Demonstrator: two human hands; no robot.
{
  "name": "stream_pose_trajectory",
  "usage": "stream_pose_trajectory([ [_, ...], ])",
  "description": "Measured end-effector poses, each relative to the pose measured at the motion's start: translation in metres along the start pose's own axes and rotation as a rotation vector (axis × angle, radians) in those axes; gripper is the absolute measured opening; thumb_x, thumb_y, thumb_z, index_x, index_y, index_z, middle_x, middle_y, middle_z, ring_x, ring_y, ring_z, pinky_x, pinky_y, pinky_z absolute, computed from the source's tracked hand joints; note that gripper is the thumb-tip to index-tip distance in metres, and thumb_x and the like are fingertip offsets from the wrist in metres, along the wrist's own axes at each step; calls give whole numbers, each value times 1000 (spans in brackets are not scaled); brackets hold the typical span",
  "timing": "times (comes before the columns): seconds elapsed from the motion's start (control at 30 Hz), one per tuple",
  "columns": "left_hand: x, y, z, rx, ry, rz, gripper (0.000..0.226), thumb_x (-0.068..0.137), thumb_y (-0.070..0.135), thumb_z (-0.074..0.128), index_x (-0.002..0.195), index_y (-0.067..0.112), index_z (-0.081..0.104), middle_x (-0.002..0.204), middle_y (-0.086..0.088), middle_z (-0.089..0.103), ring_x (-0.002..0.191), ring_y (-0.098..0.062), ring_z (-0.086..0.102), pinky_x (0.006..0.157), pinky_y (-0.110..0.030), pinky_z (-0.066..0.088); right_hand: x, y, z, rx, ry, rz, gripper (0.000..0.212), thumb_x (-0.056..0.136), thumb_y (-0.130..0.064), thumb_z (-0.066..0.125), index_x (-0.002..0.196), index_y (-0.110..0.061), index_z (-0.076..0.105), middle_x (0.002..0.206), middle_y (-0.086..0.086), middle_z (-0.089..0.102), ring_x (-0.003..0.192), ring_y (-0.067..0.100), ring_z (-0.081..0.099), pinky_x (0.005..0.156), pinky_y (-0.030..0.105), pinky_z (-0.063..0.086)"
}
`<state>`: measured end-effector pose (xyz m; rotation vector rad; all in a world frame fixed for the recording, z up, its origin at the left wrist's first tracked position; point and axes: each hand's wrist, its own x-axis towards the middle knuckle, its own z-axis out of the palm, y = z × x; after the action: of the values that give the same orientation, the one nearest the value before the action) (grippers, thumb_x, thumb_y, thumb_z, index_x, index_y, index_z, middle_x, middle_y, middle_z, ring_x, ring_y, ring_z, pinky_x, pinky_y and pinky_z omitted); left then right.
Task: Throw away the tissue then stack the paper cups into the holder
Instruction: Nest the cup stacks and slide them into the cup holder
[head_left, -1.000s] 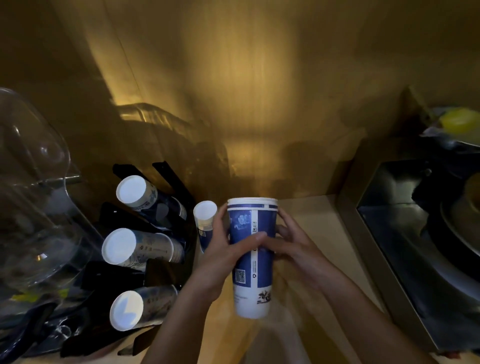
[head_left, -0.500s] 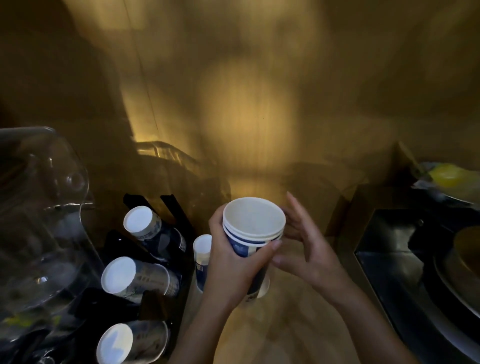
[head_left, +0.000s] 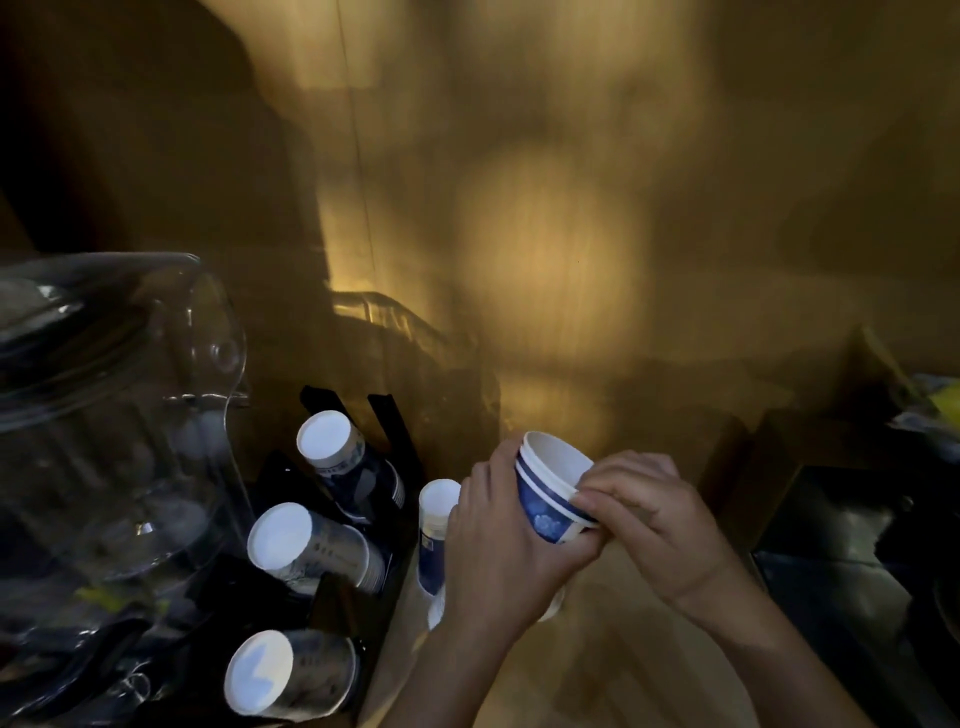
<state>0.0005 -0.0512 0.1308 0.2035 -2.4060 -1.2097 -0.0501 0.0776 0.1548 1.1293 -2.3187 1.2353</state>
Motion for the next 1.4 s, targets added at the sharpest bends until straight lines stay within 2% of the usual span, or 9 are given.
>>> stream_pose_trajectory([
  [0.13,-1,-3,-3,-186,-106,-121,70,46,59,71,104,56,33,105,16,62,96,-6,61,81,-33,54,5,-1,5,44,-23,13,17,83,-18,50,69,-24,58,70,-19,57,77,-6,52,79,12,31],
  [0.37,4,-27,-11,-736,-347,-358,65,54,44,82,110,28,55,102,-4,73,89,-18,72,70,-26,57,12,4,-2,313,-25,120,20,86,-25,56,66,-24,59,63,-7,58,62,2,50,61,15,38],
  [0.5,3,-36,-11,-895,-481,-531,80,48,52,83,118,21,58,107,-14,73,90,-26,71,75,-36,57,13,7,-5,423,56,161,19,81,-23,51,64,-18,59,60,-1,53,60,3,46,58,18,38],
  [0.63,3,-43,-10,-912,-521,-531,84,44,52,85,117,21,59,103,-11,74,88,-24,72,78,-37,55,12,13,-3,445,78,178,27,85,-4,51,63,-17,58,60,-3,52,59,1,45,58,17,37],
  [0.73,2,-44,-11,-837,-512,-452,68,53,43,82,114,27,57,108,-6,74,95,-24,71,81,-37,56,13,19,-1,433,124,209,28,86,-3,51,63,-17,56,61,0,52,60,2,44,58,18,37],
  [0.9,-1,-50,-11,-632,-470,-339,76,50,35,86,116,44,48,114,6,69,98,-12,69,79,-26,57,15,29,-3,411,286,290,22,88,-6,51,67,-1,56,63,10,47,60,4,40,54,15,34],
  [1.1,-4,-64,-11,-610,-405,-334,86,41,37,90,114,50,46,117,7,66,103,-17,67,94,-46,54,23,31,1,421,358,324,27,88,-1,52,65,-14,53,61,4,44,54,-3,39,52,12,32],
  [1.23,-6,-73,-20,-635,-341,-300,70,43,31,89,102,50,56,107,9,71,98,-15,69,83,-36,58,20,30,4,547,158,297,36,86,5,54,102,-27,57,78,4,56,68,-1,54,63,14,43],
  [1.4,-11,-81,-37,-668,-370,-301,70,51,17,89,104,48,56,104,10,71,95,-15,70,71,-23,57,15,33,1,30,-279,112,51,80,-7,57,120,-38,47,125,1,37,113,9,42,98,23,34],
])
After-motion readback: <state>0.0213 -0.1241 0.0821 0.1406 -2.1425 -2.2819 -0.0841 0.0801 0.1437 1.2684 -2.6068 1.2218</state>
